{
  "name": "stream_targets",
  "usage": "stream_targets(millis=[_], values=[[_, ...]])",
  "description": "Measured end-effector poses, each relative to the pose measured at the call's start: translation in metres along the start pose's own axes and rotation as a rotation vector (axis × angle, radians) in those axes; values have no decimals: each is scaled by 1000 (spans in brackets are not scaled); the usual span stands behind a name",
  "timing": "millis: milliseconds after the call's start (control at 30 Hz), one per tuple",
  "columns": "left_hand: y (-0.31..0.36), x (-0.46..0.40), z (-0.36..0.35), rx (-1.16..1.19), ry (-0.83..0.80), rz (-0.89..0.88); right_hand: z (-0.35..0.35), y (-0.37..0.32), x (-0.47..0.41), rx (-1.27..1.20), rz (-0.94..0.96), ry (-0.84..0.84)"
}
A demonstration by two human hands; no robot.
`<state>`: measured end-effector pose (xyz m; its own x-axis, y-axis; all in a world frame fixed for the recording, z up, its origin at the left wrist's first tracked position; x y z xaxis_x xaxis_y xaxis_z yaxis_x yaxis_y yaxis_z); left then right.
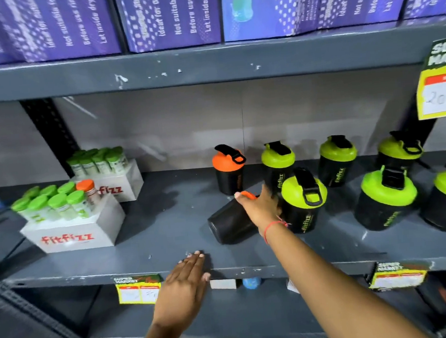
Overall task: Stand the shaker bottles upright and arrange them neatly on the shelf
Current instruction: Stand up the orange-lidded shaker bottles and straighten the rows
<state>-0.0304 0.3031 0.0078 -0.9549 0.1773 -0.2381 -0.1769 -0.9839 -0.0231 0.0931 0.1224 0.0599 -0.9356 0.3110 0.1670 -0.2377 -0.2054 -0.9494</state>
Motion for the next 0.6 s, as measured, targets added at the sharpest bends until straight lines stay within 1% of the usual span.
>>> stream_targets(millis=[67, 167, 233, 300, 367, 400, 467, 533, 600], values=[[-27, -5, -1, 51, -24, 91, -7, 3, -2, -30, -44, 23], [-61, -24, -8, 128, -42, 193, -14, 2, 1, -106, -52, 137], [-70, -39, -16, 138, -63, 175, -16, 1, 1, -172, -74, 183], [-69, -53, -24, 152, -86, 109, -14, 3, 3, -201, -108, 238], [-63, -62, -28, 153, -102, 33, -12, 1, 7, -187, -73, 301], [-60, -65, -29, 151, -107, 0, -12, -5, 11, -157, -5, 331], [-60, -68, -33, 153, -113, -62, -12, -23, 23, -4, 242, 382], [-59, -69, -35, 148, -112, -89, -19, -39, 40, 199, 509, 356], [-60, -70, -35, 161, -99, -93, -31, -43, 57, 468, 679, 321]])
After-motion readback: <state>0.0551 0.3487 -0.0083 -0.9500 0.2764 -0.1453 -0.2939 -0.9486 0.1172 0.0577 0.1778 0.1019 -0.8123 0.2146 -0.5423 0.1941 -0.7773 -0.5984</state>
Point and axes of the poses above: each hand's wrist, its own x-axis away from the middle knuckle, its own z-axis out of the back of the hand, y = z × x, the point moved 5 cm from there along -x, towards the middle knuckle, and after that the axes turned 12 degrees about -x, right-handed, at the moved point
